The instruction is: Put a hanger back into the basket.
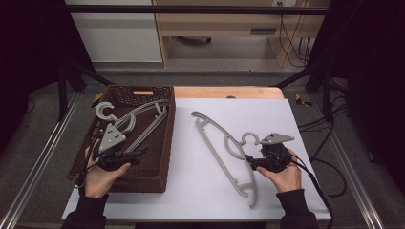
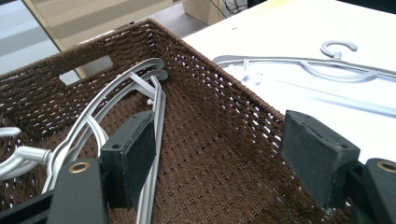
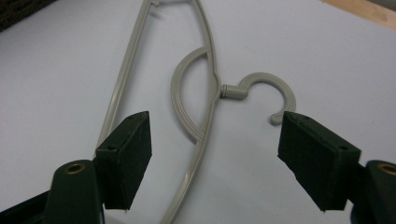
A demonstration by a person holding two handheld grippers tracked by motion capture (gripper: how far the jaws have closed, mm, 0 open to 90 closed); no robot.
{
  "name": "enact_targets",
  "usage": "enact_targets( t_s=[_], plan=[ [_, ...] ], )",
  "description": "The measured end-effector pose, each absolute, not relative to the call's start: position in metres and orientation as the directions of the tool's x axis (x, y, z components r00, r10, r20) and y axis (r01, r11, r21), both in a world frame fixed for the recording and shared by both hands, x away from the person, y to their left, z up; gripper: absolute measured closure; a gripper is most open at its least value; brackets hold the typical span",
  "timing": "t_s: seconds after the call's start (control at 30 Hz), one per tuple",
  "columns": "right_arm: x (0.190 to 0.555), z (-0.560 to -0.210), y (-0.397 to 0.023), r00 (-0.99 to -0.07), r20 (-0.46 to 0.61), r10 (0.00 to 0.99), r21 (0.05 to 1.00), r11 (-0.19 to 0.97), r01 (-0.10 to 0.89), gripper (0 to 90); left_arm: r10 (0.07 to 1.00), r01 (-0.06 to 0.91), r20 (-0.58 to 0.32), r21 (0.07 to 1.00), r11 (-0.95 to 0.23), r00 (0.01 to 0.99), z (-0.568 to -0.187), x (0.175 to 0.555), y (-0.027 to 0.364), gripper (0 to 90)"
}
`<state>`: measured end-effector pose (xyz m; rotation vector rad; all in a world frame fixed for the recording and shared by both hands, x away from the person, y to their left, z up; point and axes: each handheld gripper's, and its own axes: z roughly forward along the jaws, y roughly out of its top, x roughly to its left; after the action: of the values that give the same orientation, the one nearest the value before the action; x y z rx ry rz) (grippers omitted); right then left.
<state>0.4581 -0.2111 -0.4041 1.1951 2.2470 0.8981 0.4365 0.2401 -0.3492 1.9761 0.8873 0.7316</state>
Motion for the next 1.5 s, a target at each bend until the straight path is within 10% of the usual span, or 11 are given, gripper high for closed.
enact_targets(
  t_s=[1.5],
  plan=[
    [0.501, -0.449, -0.188, -0.447, 0.053, 0.893, 0.334, 0.406, 0.851, 65.5, 0.802, 0.340, 0.163, 0.844, -0.414, 0.574, -0.349, 0.436, 0.249, 25.3]
  ],
)
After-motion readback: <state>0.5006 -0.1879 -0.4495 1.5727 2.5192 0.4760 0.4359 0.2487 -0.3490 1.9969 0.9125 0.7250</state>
